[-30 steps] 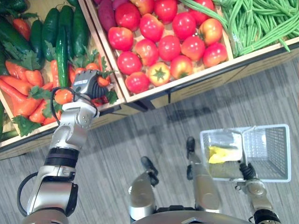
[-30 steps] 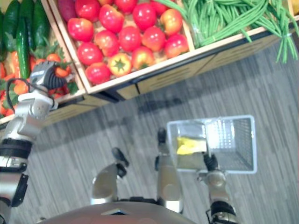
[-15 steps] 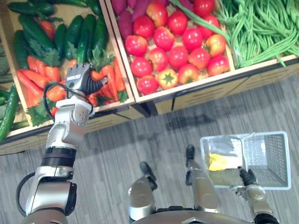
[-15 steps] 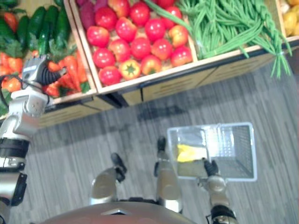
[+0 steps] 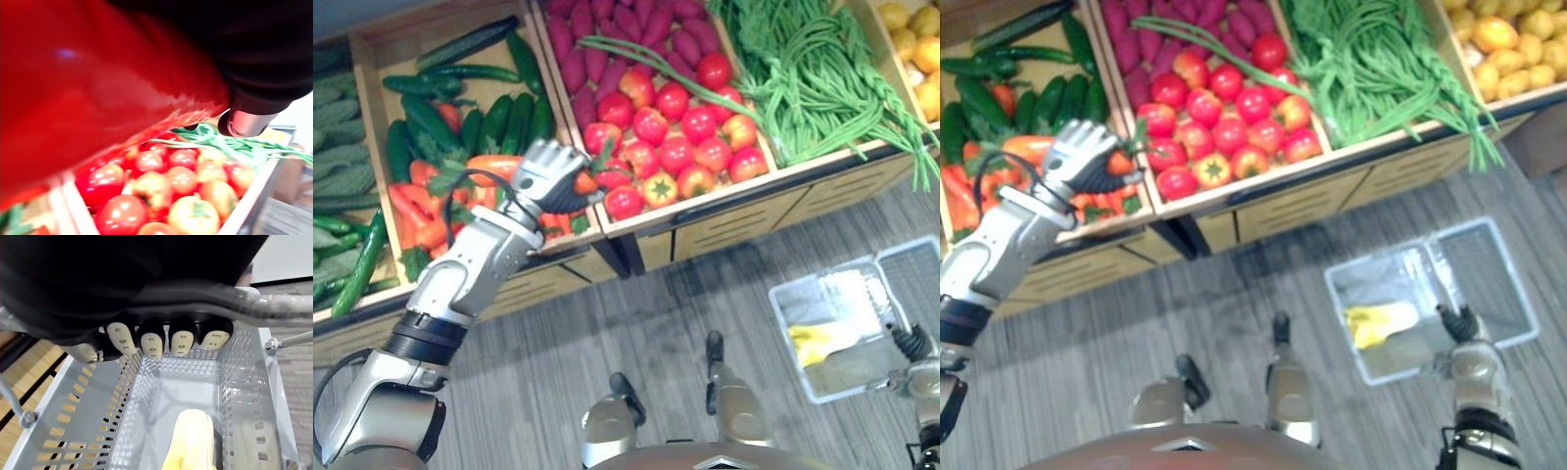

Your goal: Pick vegetable in the basket

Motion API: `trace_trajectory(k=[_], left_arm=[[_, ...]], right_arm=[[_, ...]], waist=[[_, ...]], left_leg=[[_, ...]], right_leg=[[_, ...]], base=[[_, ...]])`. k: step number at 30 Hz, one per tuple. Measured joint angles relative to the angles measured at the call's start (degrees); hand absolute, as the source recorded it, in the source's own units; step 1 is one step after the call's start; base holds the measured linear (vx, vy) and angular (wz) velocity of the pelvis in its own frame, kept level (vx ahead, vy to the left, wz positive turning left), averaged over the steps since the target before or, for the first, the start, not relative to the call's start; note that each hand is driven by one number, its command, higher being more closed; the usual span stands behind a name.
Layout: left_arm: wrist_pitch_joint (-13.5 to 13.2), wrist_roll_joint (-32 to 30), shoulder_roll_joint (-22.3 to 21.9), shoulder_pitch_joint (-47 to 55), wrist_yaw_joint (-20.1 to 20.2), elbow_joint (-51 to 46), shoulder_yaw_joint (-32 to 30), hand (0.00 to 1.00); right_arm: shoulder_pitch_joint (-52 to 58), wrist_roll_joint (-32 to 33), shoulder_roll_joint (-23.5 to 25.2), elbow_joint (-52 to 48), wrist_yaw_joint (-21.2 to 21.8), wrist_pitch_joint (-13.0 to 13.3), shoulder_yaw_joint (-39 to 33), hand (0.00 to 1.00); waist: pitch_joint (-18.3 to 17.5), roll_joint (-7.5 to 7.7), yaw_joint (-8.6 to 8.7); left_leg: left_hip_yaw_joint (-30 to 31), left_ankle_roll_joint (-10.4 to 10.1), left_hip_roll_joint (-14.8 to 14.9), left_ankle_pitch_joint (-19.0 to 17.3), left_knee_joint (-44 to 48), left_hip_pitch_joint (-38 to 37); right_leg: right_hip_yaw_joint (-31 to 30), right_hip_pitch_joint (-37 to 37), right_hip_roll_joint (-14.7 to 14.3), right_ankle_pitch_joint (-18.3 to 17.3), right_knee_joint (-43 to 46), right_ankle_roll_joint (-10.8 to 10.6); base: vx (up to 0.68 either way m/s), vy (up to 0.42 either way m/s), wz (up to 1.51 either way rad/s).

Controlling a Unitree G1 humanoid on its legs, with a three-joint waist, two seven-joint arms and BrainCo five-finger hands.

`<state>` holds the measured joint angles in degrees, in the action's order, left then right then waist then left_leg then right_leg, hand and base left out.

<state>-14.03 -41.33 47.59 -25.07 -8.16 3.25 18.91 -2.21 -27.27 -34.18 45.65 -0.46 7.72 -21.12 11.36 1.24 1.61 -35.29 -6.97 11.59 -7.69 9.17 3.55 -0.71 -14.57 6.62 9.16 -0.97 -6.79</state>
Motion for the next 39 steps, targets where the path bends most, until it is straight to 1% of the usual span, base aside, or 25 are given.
trace_trajectory(k=[1, 2, 4, 5, 7, 9, 10, 11, 13, 15, 16, 17, 19, 22, 25, 26, 27, 29, 31, 33, 37, 39], left_arm=[[-0.61, 0.08, -0.02, 0.17, 0.24, -0.79, 1.82, 1.0], [-0.98, 0.17, -0.03, 0.16, 0.51, -1.1, 2.77, 1.0], [-1.87, 0.37, -0.13, 0.16, 1.73, -2.33, 5.29, 1.0], [-2.37, 0.6, -0.26, 0.13, 2.29, -3.74, 7.8, 1.0], [-2.85, 0.64, -0.32, 0.1, 2.46, -4.4, 9.07, 1.0], [-3.64, 1.04, -0.78, -0.83, 3.03, -5.14, 12.06, 1.0], [-4.15, 2.46, -1.33, -1.84, 3.67, -5.15, 14.1, 1.0], [-4.34, 2.8, -1.6, -2.26, 3.87, -5.3, 14.94, 1.0], [-4.63, 2.99, -3.54, -3.76, 4.31, -5.91, 17.96, 1.0], [-5.0, 3.97, -4.77, -4.56, 4.61, -7.35, 19.78, 1.0], [-5.6, 5.26, -5.51, -4.89, 4.64, -7.9, 21.02, 1.0], [-5.87, 5.26, -5.69, -5.22, 4.77, -8.17, 21.81, 1.0], [-6.33, 5.27, -6.57, -5.54, 5.33, -9.56, 24.22, 1.0], [-6.75, 5.74, -8.52, -6.67, 6.26, -11.67, 27.29, 1.0], [-6.9, 7.44, -10.82, -7.03, 6.49, -12.99, 28.55, 1.0], [-7.22, 7.5, -12.15, -7.35, 6.67, -14.01, 29.54, 1.0], [-7.26, 7.51, -12.25, -7.44, 6.7, -14.22, 29.8, 1.0], [-8.1, 7.58, -13.75, -7.74, 7.17, -14.6, 31.85, 1.0], [-8.31, 7.93, -14.21, -7.73, 7.4, -14.89, 32.81, 1.0], [-8.49, 9.62, -14.4, -7.74, 8.43, -15.77, 33.78, 1.0], [-8.58, 9.65, -16.63, -7.82, 8.95, -15.94, 34.3, 1.0], [-8.59, 9.7, -17.4, -7.88, 9.26, -15.94, 34.71, 1.0]], right_arm=[[-0.65, -0.35, -2.17, -1.35, 0.2, 0.17, 2.12, 1.0], [-1.12, -0.65, -3.16, -2.07, 0.24, 0.18, 3.16, 1.0], [-2.82, -1.83, -5.68, -3.4, 0.5, 0.49, 6.31, 1.0], [-4.08, -2.1, -7.7, -5.64, 0.89, 0.55, 9.58, 1.0], [-4.98, -2.15, -8.9, -7.65, 1.04, 0.56, 11.76, 1.0], [-5.9, -2.16, -10.63, -11.89, 1.6, 0.84, 14.92, 1.0], [-6.18, -2.17, -11.52, -14.36, 2.38, 1.55, 16.71, 1.0], [-6.59, -2.18, -11.91, -15.2, 2.51, 2.01, 17.96, 1.0], [-7.8, -2.6, -12.77, -18.63, 3.44, 3.8, 22.51, 1.0], [-7.89, -2.74, -13.22, -21.39, 3.61, 4.27, 25.06, 1.0], [-7.89, -2.69, -14.0, -22.8, 4.09, 4.56, 26.69, 1.0], [-7.9, -2.68, -14.53, -23.45, 4.8, 5.1, 27.39, 1.0], [-7.96, -2.65, -17.11, -26.14, 6.0, 6.72, 30.92, 1.0], [-8.07, -2.22, -20.46, -29.04, 7.53, 7.73, 33.29, 1.0], [-8.98, -1.61, -23.05, -31.74, 9.24, 7.79, 34.76, 1.0], [-9.29, -1.06, -25.08, -33.74, 9.97, 7.81, 36.07, 1.0], [-9.29, -0.85, -25.38, -34.13, 10.06, 7.82, 36.3, 1.0], [-9.4, 0.63, -27.71, -37.62, 12.43, 8.03, 38.16, 1.0], [-9.62, 1.44, -28.51, -39.27, 13.58, 8.05, 38.49, 1.0], [-11.41, 5.18, -29.73, -41.83, 15.7, 8.07, 39.37, 1.0], [-12.7, 10.87, -32.79, -46.27, 18.73, 8.0, 39.76, 1.0], [-13.82, 12.75, -34.14, -47.43, 20.15, 7.83, 40.93, 1.0]], waist=[[-0.37, 0.01, -0.05], [-0.58, -0.01, -0.05], [-1.43, 0.12, 0.35], [-2.28, 0.22, 0.69], [-2.37, 0.21, 1.02], [-2.44, 0.17, 1.26], [-2.53, 0.04, 1.26], [-2.59, -0.05, 1.26], [-3.42, -0.3, 1.34], [-3.73, -0.5, 1.36], [-3.97, -0.81, 1.54], [-4.04, -0.92, 1.56], [-4.33, -1.33, 1.43], [-4.92, -2.01, 1.47], [-5.31, -2.61, 1.58], [-5.6, -2.79, 1.62], [-5.63, -2.79, 1.64], [-6.28, -2.82, 1.69], [-6.54, -2.82, 1.69], [-6.8, -2.92, 1.9], [-7.65, -2.97, 2.85], [-8.62, -2.96, 2.89]], left_leg=[[-1.31, -0.15, 0.23, -0.63, 0.59, -0.43], [-1.86, -0.22, 0.35, -0.98, 0.9, -0.74], [-3.56, -0.38, 0.68, -1.83, 1.4, -1.69], [-5.02, -0.59, 1.26, -2.56, 2.14, -2.38], [-5.83, -0.81, 1.56, -3.09, 2.76, -2.89], [-7.71, -0.93, 2.16, -3.98, 4.17, -3.89], [-8.4, -1.09, 2.64, -4.64, 5.07, -4.05], [-8.73, -1.16, 3.06, -5.11, 5.58, -4.02], [-10.18, -1.49, 4.64, -6.77, 8.25, -4.08], [-11.32, -1.7, 5.57, -7.75, 9.82, -4.2], [-11.63, -1.71, 5.97, -8.24, 10.63, -4.12], [-11.87, -1.75, 6.16, -8.44, 11.01, -4.11], [-13.22, -1.98, 6.25, -8.85, 11.31, -4.63], [-14.04, -2.12, 6.22, -9.18, 11.48, -4.88], [-14.39, -2.19, 6.52, -9.62, 12.17, -4.91], [-14.56, -2.25, 6.65, -9.73, 12.41, -4.97], [-14.57, -2.26, 6.66, -9.74, 12.45, -4.97], [-14.8, -2.48, 7.02, -9.89, 12.89, -5.0], [-15.07, -2.54, 7.12, -9.93, 12.97, -5.14], [-15.91, -2.71, 7.2, -10.03, 12.97, -5.87], [-16.04, -2.74, 7.24, -10.05, 12.97, -5.95], [-16.29, -2.79, 7.29, -10.08, 12.96, -6.15]], right_leg=[[-1.34, 0.02, -0.31, 0.08, -0.01, -0.11], [-1.89, 0.04, -0.43, 0.11, 0.0, -0.16], [-3.28, 0.05, -0.6, 0.25, -0.03, -0.35], [-4.59, 0.1, -1.14, 0.33, -0.03, -0.47], [-5.21, 0.27, -1.46, 0.36, -0.01, -0.51], [-6.42, 0.24, -1.92, 0.5, 0.06, -0.69], [-7.06, 0.21, -2.17, 0.51, 0.15, -0.7], [-7.37, 0.2, -2.4, 0.53, 0.21, -0.73], [-8.49, 0.05, -3.36, 0.7, 0.27, -0.61], [-9.17, 0.0, -3.91, 0.71, 0.41, -0.61], [-9.4, -0.15, -4.13, 0.71, 0.57, -0.61], [-9.52, -0.29, -4.24, 0.71, 0.72, -0.61], [-10.78, -0.47, -4.56, 0.71, 1.05, -0.61], [-11.07, -0.52, -4.6, 0.7, 1.12, -0.61], [-11.38, -0.54, -4.73, 0.71, 1.13, -0.62], [-11.66, -0.53, -4.8, 0.75, 1.16, -0.69], [-11.68, -0.53, -4.81, 0.76, 1.17, -0.69], [-11.81, -0.56, -5.05, 0.76, 1.22, -0.69], [-11.9, -0.57, -5.17, 0.76, 1.26, -0.69], [-12.4, -0.54, -5.46, 0.76, 1.47, -0.69], [-12.43, -0.54, -5.53, 0.76, 1.5, -0.7], [-12.61, -0.52, -5.65, 0.76, 1.5, -0.7]], base=[[0.0, 0.009, -0.57], [0.01, 0.008, -0.54], [0.03, 0.01, -0.46], [0.03, -0.001, -0.43], [0.02, -0.014, -0.35], [0.0, -0.017, -0.36], [-0.02, -0.022, -0.27], [-0.04, -0.032, -0.35], [-0.04, -0.043, -0.33], [-0.04, -0.04, -0.24], [-0.04, -0.034, -0.23], [-0.04, -0.026, -0.24], [-0.03, -0.015, -0.24], [-0.02, -0.006, -0.1], [-0.02, -0.003, -0.07], [-0.02, 0.002, -0.06], [-0.02, 0.002, -0.05], [-0.01, -0.002, -0.04], [0.0, -0.002, -0.09], [0.0, 0.001, -0.14], [0.0, 0.001, -0.01], [0.0, 0.006, -0.05]])
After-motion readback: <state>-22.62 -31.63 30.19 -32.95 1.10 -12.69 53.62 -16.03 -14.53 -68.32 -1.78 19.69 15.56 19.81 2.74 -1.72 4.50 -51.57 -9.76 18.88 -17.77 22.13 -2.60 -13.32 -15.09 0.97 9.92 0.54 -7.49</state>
